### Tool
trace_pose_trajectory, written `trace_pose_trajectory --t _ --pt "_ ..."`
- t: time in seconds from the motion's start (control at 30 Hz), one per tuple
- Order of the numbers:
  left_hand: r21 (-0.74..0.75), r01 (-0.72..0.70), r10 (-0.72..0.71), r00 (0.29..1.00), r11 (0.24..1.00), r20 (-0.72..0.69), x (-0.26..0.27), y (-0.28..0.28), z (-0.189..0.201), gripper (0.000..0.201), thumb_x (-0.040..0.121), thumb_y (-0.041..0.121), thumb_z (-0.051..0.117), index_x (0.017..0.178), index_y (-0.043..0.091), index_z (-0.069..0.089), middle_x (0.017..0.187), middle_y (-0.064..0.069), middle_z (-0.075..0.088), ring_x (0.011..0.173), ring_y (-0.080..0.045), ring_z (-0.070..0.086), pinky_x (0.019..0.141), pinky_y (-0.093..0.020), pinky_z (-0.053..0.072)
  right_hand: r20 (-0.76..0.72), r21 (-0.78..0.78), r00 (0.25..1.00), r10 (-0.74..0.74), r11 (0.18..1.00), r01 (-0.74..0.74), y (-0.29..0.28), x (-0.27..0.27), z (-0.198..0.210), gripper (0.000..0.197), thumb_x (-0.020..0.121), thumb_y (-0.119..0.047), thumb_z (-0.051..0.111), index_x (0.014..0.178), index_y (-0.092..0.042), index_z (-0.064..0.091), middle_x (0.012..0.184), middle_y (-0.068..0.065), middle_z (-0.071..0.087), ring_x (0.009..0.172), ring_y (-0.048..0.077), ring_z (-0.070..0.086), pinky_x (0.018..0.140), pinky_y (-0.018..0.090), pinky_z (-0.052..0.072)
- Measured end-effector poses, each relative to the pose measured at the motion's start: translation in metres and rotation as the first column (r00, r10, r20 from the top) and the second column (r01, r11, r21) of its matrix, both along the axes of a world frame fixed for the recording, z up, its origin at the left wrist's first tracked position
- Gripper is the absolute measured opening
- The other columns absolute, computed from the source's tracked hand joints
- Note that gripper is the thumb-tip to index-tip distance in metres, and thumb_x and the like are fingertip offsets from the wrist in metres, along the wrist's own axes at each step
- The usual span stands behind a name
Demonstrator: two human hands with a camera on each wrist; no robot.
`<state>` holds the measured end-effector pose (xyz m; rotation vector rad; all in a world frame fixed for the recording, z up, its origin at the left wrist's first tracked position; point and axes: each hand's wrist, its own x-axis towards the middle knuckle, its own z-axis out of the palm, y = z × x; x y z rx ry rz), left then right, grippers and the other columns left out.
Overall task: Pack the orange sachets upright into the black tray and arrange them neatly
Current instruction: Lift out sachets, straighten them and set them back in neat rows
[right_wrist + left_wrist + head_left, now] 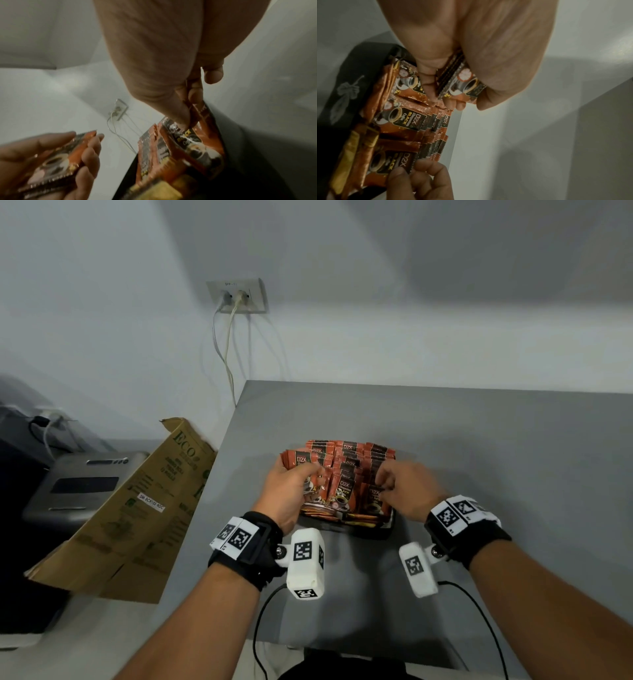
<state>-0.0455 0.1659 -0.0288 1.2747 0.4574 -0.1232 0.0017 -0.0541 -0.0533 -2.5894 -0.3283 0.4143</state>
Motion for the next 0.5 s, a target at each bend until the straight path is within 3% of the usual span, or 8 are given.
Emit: trace_pose_trajectory --t 0.1,0.2,0.27,0.37,0.5 --pt "0.026 0.026 -0.026 1.000 0.999 0.001 -0.003 -0.002 0.001 0.012 0.095 0.002 0.057 0.091 0.012 0.063 0.075 -0.002 0.070 0.065 -0.014 0.065 0.063 -0.030 0.054 0.025 -0.046 1.000 0.007 0.999 -0.006 0.003 -0.003 -0.007 0.024 0.085 -0.010 0.071 0.094 -0.029 0.058 0.095 -0.006 0.064 0.088 0.017 0.063 0.072 0.023 0.048" --pt "0.034 0.041 -0.041 0.999 0.999 0.016 -0.004 -0.003 0.002 0.016 0.094 0.001 0.057 0.087 0.014 0.064 0.076 -0.004 0.069 0.070 -0.018 0.065 0.068 -0.035 0.054 0.059 -0.032 0.998 0.008 0.999 -0.006 0.004 -0.007 -0.009 0.032 0.079 -0.017 0.077 0.105 -0.025 0.059 0.108 -0.007 0.058 0.096 0.015 0.058 0.084 0.032 0.053" --pt "0.046 0.044 -0.045 0.999 0.998 0.022 -0.005 -0.003 0.001 0.016 0.093 0.000 0.057 0.087 0.013 0.063 0.075 -0.005 0.067 0.067 -0.016 0.064 0.063 -0.032 0.055 0.084 -0.040 0.995 0.045 0.998 -0.042 0.003 -0.009 -0.011 0.038 0.073 -0.022 0.081 0.102 -0.027 0.056 0.110 -0.009 0.050 0.097 0.014 0.052 0.085 0.031 0.051" --pt "0.052 0.042 -0.042 0.999 0.998 0.015 -0.007 -0.004 0.000 0.011 0.093 0.000 0.057 0.095 0.010 0.062 0.075 -0.006 0.065 0.064 -0.015 0.064 0.055 -0.027 0.054 0.099 -0.099 0.988 0.117 0.989 -0.107 0.000 -0.010 -0.017 0.036 0.069 -0.025 0.083 0.084 -0.028 0.050 0.102 -0.009 0.045 0.095 0.014 0.048 0.077 0.025 0.043" --pt "0.057 0.039 -0.038 0.999 0.998 -0.013 -0.007 -0.004 -0.003 0.015 0.093 0.002 0.058 0.105 0.009 0.061 0.079 -0.008 0.065 0.065 -0.016 0.063 0.057 -0.029 0.054 0.141 -0.165 0.976 0.165 0.976 -0.141 0.000 -0.012 -0.023 0.030 0.075 -0.024 0.080 0.079 -0.027 0.050 0.101 -0.009 0.040 0.096 0.011 0.040 0.077 0.020 0.034"
